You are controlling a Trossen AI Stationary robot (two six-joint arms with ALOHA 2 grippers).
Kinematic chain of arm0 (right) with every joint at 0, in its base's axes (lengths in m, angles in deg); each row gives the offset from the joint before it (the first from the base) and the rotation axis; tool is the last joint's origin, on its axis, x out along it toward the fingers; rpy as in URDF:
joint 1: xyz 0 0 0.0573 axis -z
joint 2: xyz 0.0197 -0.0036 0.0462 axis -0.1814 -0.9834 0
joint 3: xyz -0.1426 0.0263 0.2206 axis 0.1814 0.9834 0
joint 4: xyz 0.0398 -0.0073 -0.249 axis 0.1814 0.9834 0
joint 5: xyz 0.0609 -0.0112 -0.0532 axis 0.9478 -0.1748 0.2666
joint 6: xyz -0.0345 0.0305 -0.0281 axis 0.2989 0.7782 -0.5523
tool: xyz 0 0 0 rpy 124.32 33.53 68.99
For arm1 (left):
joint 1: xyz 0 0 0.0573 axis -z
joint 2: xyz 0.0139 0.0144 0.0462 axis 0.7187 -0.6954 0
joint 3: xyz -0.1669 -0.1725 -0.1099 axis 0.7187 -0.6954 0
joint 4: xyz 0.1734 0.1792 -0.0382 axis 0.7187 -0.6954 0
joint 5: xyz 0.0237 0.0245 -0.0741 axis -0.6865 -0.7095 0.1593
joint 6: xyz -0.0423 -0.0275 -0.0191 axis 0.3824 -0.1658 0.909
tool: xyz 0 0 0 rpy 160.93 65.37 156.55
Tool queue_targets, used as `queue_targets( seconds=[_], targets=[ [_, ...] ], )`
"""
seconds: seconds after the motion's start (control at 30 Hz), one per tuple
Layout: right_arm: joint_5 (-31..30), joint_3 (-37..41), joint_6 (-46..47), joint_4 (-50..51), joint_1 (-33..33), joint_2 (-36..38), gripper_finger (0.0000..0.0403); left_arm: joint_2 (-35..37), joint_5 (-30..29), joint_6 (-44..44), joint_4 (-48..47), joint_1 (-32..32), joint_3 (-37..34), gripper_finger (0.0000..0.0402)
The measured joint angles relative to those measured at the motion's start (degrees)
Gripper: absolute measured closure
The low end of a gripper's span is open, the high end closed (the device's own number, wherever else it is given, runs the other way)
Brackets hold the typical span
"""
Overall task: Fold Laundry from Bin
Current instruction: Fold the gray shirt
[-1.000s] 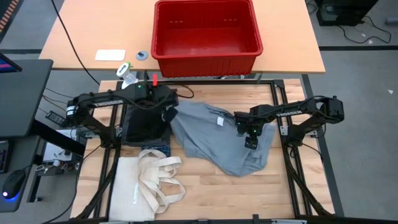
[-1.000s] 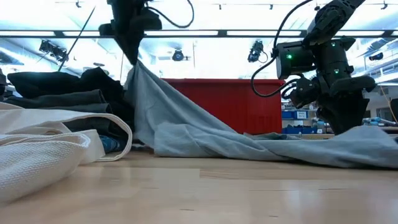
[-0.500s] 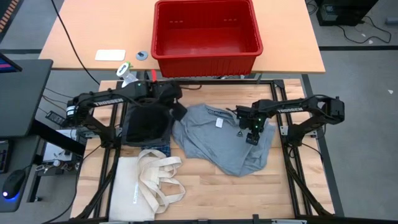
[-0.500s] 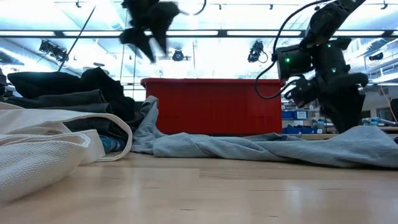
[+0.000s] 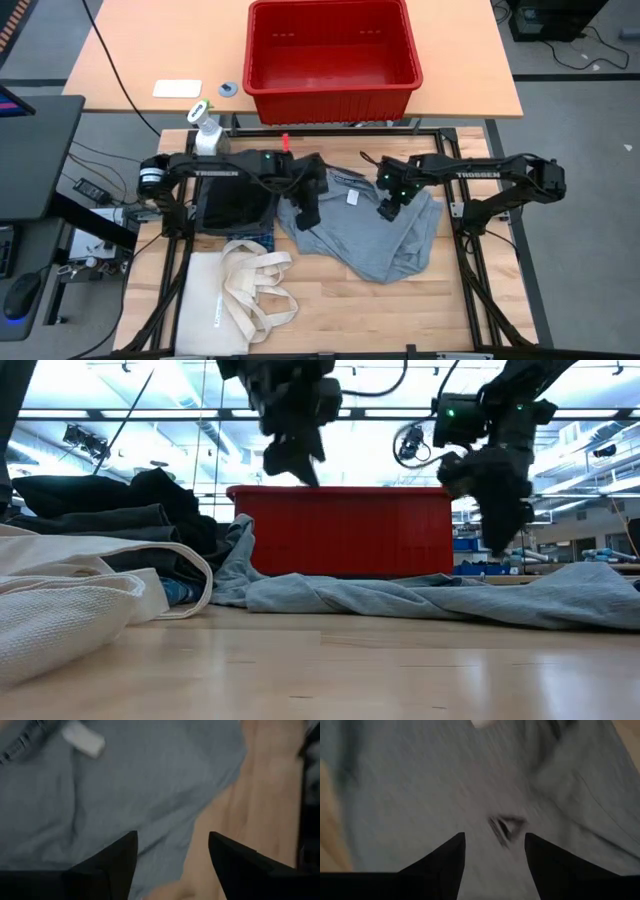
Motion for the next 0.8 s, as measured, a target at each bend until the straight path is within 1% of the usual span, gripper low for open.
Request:
queue_targets(
  seconds=[0.07,0.13,0.2,0.23,0.27,0.33,0.37,0.43,0.47,0.53,0.6,0.7,0.8],
  targets=[
    [0.0,0.0,3.5,-4.1,-0.8,0.0,0.019,-0.7,-1.4,-1.4,-1.7,-0.1,0.0,0.0166],
    [-0.1,0.0,5.5,-8.6,-1.8,0.0,0.019,-1.0,-4.9,-3.3,-4.0,-0.4,0.0,0.0176],
    [-1.7,0.0,6.8,-13.1,-3.0,0.1,0.019,-1.1,-10.5,-7.9,-3.4,-0.5,-0.1,0.0189],
    [-3.4,0.0,6.8,-15.3,-3.7,0.2,0.019,-1.1,-14.2,-11.1,-0.9,-0.5,-0.9,0.0197],
    [-5.8,0.0,6.6,-17.4,-4.4,0.2,0.019,-1.1,-16.4,-14.5,3.6,-0.5,-2.3,0.0205],
    [-9.5,0.0,4.1,-20.2,-5.0,0.2,0.019,-0.4,-16.2,-19.6,16.8,-0.9,-7.2,0.0221],
    [-10.3,0.3,2.0,-22.0,-4.6,0.2,0.019,-0.1,-14.8,-20.1,23.7,-1.1,-10.4,0.0228],
    [-10.6,0.9,-2.8,-25.5,-2.8,0.2,0.019,-0.1,-11.7,-18.5,37.9,-1.7,-16.9,0.024],
    [-10.8,1.2,-4.6,-26.4,-1.9,0.2,0.019,-0.1,-11.2,-17.5,42.6,-1.9,-20.0,0.0244],
    [-11.5,2.2,-8.1,-30.1,-0.2,0.2,0.0191,-0.1,-11.2,-16.8,49.6,-2.0,-25.3,0.0251],
    [-13.1,4.1,-10.9,-36.3,1.0,0.2,0.0191,-0.2,-11.6,-17.3,55.7,-2.0,-29.2,0.0253],
    [-16.1,8.1,-14.5,-47.2,2.0,0.2,0.0191,-0.2,-12.2,-16.8,61.9,-2.2,-32.6,0.0253],
    [-18.5,13.1,-17.8,-60.6,2.7,0.2,0.0191,-0.2,-13.2,-16.6,66.7,-2.9,-35.3,0.0253]
  ],
)
